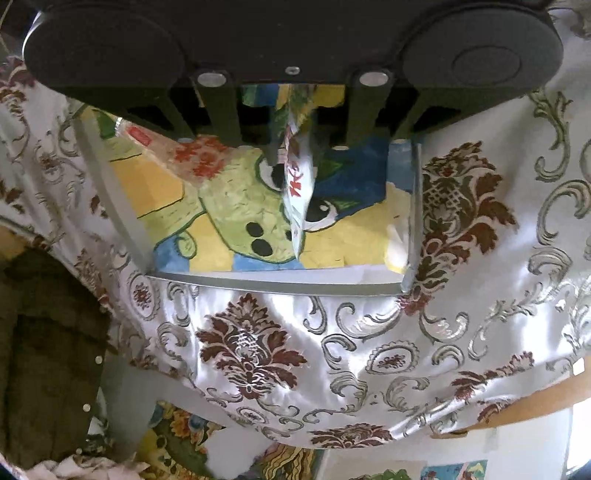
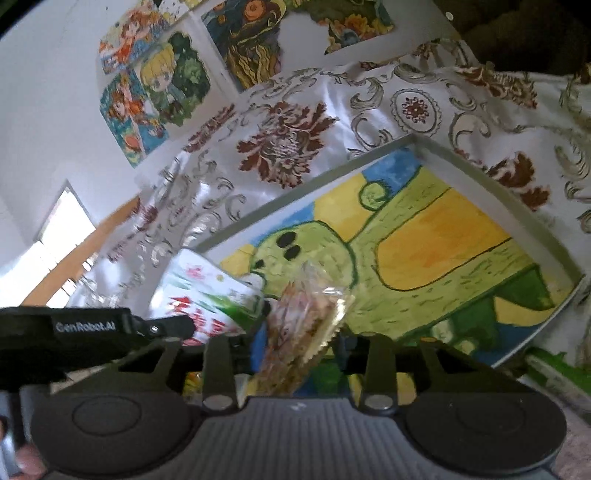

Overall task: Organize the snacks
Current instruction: 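Carry the clear bag with the right tool while the left tool carries the bean packet over the tray, then release the clear bag into the tray with the right tool while the left tool releases the bean packet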

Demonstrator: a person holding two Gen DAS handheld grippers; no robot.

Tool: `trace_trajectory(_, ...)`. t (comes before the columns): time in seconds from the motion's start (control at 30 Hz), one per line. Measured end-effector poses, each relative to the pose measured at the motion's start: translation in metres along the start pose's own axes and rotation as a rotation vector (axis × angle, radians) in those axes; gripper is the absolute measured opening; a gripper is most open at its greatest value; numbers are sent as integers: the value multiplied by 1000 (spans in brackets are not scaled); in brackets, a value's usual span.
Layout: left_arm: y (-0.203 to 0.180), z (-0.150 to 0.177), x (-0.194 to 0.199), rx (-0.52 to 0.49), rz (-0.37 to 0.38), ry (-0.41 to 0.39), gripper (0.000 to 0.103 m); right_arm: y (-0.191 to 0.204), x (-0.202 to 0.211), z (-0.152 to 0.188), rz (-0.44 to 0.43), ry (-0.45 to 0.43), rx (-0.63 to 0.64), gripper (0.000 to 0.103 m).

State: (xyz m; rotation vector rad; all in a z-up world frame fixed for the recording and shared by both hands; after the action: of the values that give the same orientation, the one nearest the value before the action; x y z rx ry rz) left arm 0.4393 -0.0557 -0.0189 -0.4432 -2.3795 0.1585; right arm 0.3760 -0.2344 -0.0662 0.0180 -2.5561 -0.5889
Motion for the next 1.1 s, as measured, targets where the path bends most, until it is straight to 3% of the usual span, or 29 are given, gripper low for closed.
trace_trajectory(0.1,-3,-1,6,-25,-28,-9,39,0,4,2,46,-6,27,73)
trace_trajectory(0.17,-6,-2,12,-44,-47,-25,57,0,8,1,54,-16,38,86)
trace_trajectory(0.27,-11,-4,22,-72,-68,-41,68,-1,15,-2,52,-29,47,94)
trace_trajectory(0.6,-34,-10,45,-94,-75,-67,75,-6,21,-11,38,-49,88,101)
trace_trajectory(0.7,-39,-9,49,-91,-73,-78,87,-12,14,-16,40,-57,128,103)
trace_trajectory(0.9,-45,-7,52,-90,-66,-94,89,-33,12,-22,95,-62,126,103)
trace_trajectory(0.97,-46,-6,55,-78,-65,-106,96,-38,16,-25,116,-70,122,103)
trace_trajectory(1.1,-48,-4,67,-57,-87,-137,100,-37,32,-33,122,-93,147,103)
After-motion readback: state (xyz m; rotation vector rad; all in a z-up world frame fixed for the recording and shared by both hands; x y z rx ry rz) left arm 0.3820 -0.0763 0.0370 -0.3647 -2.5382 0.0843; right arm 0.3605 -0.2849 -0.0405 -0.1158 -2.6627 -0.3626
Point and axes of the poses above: each gripper's, at about its wrist camera, not at the fingertips, and x roughly against the way its jaws point, y to its left, z to its underside, the point moved 3 cm from there along -x, roughly the way its jaws point, and after that the axes turned 1 degree about z, right-handed, at the moved point
